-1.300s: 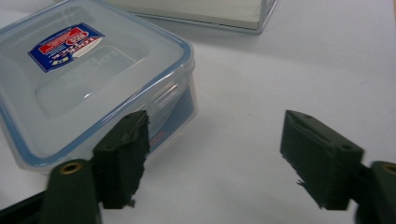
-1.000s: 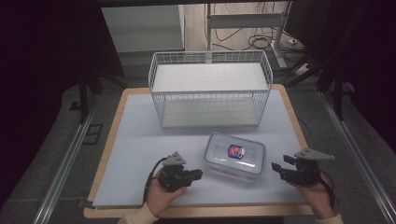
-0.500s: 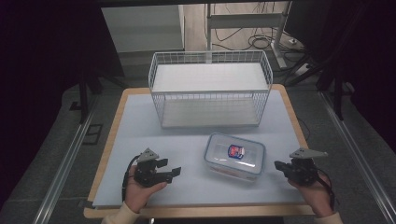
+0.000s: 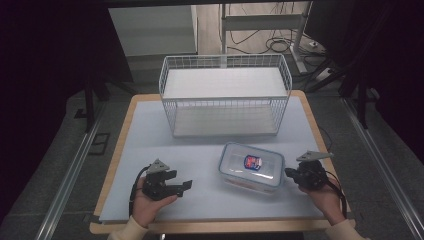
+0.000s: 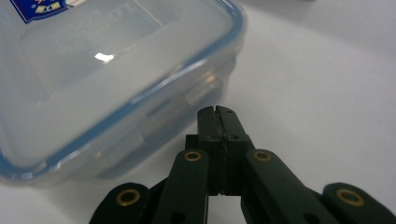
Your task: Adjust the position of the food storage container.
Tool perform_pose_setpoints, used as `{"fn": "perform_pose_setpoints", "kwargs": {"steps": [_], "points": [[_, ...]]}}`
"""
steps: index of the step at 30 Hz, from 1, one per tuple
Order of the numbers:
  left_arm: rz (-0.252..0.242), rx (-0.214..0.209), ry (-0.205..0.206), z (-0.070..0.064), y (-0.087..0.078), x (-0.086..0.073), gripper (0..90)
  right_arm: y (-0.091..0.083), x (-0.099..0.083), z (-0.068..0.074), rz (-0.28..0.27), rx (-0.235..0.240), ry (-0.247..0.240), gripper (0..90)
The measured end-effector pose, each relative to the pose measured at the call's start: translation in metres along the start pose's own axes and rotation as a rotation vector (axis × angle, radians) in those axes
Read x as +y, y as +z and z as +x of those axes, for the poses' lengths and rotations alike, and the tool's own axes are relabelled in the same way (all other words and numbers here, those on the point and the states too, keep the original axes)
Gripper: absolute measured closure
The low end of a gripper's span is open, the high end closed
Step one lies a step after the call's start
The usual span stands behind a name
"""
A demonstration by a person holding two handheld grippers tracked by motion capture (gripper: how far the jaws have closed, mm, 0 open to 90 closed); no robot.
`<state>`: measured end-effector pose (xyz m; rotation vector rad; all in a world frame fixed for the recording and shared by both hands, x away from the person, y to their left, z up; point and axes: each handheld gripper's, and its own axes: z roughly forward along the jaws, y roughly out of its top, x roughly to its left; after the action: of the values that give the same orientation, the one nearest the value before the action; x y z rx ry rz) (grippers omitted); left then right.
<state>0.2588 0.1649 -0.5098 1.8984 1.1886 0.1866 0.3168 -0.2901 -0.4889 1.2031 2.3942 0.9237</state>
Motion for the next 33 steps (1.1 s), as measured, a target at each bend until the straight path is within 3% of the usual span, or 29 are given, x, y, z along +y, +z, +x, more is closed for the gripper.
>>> {"fn": "perform_pose_setpoints", "kwargs": {"steps": [2,7,27,33], "points": [[-0.005,0.003,-0.005,0.001,-0.001,0.000,24.7,0.003,0.006,0.002,0.016,-0.035,-0.026,90.0],[-0.003,0.006,-0.009,0.003,-0.001,-0.001,24.7,0.008,0.014,0.000,0.029,-0.037,-0.017,90.0],[-0.006,0.033,-0.034,0.016,-0.004,-0.005,24.7,0.054,0.061,0.028,0.031,0.017,-0.095,90.0],[-0.008,0.039,-0.040,0.019,-0.005,-0.005,24.8,0.049,0.057,0.019,0.003,0.020,-0.070,90.0]]}}
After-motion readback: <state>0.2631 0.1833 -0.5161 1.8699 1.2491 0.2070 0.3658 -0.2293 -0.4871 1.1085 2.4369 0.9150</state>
